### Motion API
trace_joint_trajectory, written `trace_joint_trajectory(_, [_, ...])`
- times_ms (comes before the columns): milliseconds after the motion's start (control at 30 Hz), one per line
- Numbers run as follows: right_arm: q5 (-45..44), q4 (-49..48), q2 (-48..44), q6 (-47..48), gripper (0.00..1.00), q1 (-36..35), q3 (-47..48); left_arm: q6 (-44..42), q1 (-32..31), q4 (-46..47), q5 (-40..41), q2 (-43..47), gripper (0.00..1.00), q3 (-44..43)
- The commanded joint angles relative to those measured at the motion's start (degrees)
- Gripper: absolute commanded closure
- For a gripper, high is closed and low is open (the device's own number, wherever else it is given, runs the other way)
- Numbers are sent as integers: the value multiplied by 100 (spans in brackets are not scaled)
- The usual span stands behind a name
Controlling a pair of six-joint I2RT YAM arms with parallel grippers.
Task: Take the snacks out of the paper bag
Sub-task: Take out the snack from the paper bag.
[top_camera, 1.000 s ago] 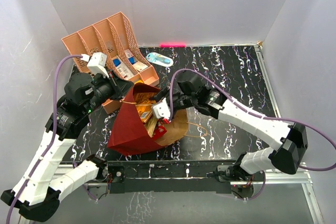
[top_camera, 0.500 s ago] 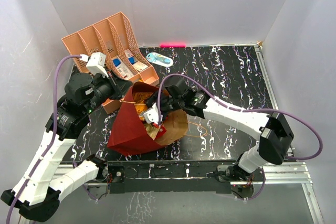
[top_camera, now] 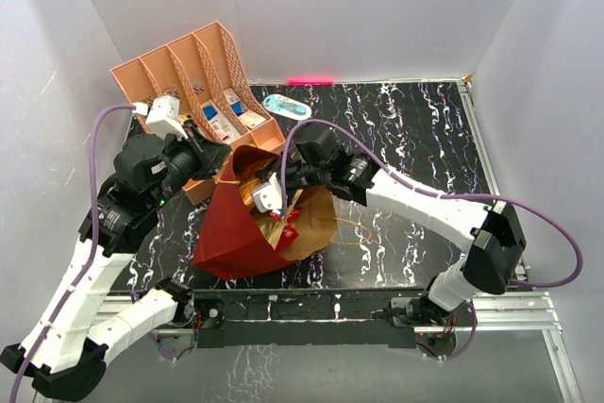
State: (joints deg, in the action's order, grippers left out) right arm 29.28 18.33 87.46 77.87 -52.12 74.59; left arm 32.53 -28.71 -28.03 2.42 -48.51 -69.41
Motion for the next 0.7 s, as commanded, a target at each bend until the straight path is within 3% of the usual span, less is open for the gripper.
trace_joint_trajectory(0, [245,213,-403,170,92,-25,778,274,-3,97,564,272,100,12])
trace_joint_trajectory(233, [-42,210,-597,-171,93,-9,1080,290,-3,-132,1035,445,100,-36])
trace_joint_trajectory(433, [-385,348,-1038,-1251,92,-9,1541,237,-3,-257,1281,428,100,-120])
trace_joint_trajectory(600, [-447,685,-1525,-2737,92,-8,2108,155,-1,-308,1370,358,100,-173])
trace_joint_trajectory(667, [-900,594,-1771,-3654,92,-9,2185,158,1,-280,1395,376,100,-147])
